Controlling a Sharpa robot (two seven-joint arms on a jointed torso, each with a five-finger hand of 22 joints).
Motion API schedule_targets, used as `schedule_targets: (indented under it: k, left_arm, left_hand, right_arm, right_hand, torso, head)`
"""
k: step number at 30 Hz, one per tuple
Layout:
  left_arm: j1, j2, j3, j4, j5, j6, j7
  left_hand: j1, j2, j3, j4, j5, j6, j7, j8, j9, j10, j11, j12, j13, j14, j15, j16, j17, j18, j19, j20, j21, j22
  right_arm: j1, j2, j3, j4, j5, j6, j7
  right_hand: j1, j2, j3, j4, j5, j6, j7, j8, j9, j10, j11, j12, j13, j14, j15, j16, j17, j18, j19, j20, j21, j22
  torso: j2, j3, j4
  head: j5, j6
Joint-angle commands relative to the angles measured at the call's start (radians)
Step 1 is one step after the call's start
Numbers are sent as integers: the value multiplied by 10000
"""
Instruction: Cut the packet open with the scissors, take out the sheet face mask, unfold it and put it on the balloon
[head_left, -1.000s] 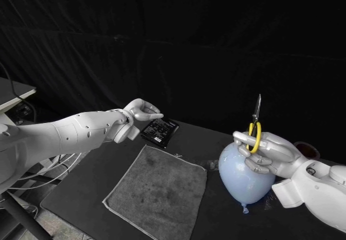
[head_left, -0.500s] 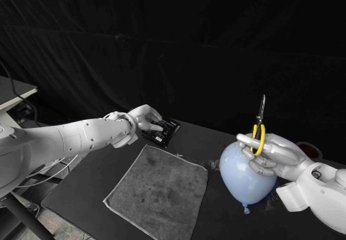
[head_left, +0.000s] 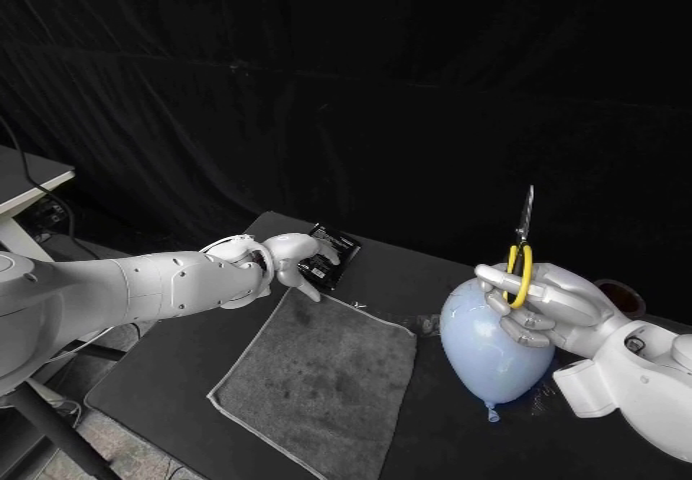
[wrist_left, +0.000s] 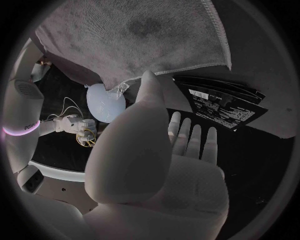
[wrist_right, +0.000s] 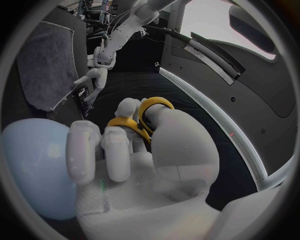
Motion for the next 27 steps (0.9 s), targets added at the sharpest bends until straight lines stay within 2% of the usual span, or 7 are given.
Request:
schedule_targets:
  k: [1,2,5,12,21,23,27]
  left_arm:
    - [6,47,-24,-64,-1080,-191,275]
    - [4,65,-35,-105,-1118,-235,261]
    - [1,109,-49,-209,-1185,-281,197]
    - [7,151,-51,-431,-1300,-643,-9]
    - [30,180,9,-509,-1057,-721,-41]
    - [35,198,25,-558,-984,-682,-60]
    - [41,314,90,-768,-494,-573,22]
  left_hand:
    - [28,-64,-31,-12,45,-89,-13,-42,-42,-100,-13,-23,-4,-113,-49,-45,-42,84,-82,0,-35,-15]
    - [65,-102,16,-11,46,-261,-26,-100,-112,-299,-38,-38,-16,-271,-138,-57,-100,97,-118,-49,-31,-13]
    - [102,-127,88,-11,49,-486,-58,-177,-200,-499,-76,-48,-26,-393,-152,-59,-145,98,-171,-80,-28,-13]
    - [110,-140,138,-9,49,-559,-30,-208,-232,-598,-45,-39,-23,-401,-171,-41,-149,100,-124,-98,-6,3]
    - [33,-27,489,-13,46,-221,143,-91,-143,-139,149,21,20,172,-104,108,13,129,299,-177,162,87]
    - [6,28,594,-16,42,-127,206,-57,-125,90,223,46,37,675,-46,239,161,129,497,-181,239,120]
    - [-53,81,651,-17,40,-143,329,-58,-150,309,347,55,45,1024,15,324,245,134,763,-177,341,161]
  right_arm:
    - [-7,-21,8,5,-211,46,130]
    - [-8,-27,8,4,-221,42,129]
    - [-9,-41,8,7,-245,25,128]
    - [-10,-110,8,58,-353,-21,124]
    - [-10,-107,9,34,-444,-35,116]
    - [-10,-98,9,29,-461,-28,114]
    - [-11,-95,8,6,-489,-15,111]
  right_hand:
    - [243,191,180,-101,-14,33,-31,-47,0,2567,-848,10802,2663,1062,-5,35,2635,-89,334,29,-68,2087]
    - [243,191,180,-101,-14,33,-31,-47,0,2567,-848,10802,2663,1062,-5,35,2635,-89,334,29,-68,2087]
    - [243,191,180,-101,-14,33,-31,-47,0,2567,-848,10802,2663,1062,-5,35,2635,-89,334,29,-68,2087]
    - [239,167,190,-119,-15,44,-32,-68,-3,2567,-848,10802,2663,1062,-2,35,2635,-90,335,32,-67,2089]
    - [239,164,197,-126,-15,56,-34,-72,-2,2567,-849,10802,2663,1062,-2,35,2635,-90,334,34,-68,2089]
    - [240,160,202,-133,-14,69,-36,-74,-1,2567,-850,10802,2663,1062,-1,35,2635,-88,330,34,-76,2086]
    - [240,160,202,-133,-14,69,-36,-74,-1,2567,-850,10802,2663,1062,-1,35,2635,-88,330,34,-76,2086]
  torso:
    - [29,-24,-12]
    - [30,-23,-14]
    - [55,-41,-15]
    - [149,-78,-33]
    - [162,-72,-36]
    - [167,-73,-43]
    - [170,-79,-23]
  head:
    - [-13,-29]
    - [-6,-45]
    - [28,-55]
    - [13,-58]
    - [2,-121]
    - [11,-122]
    - [-16,-153]
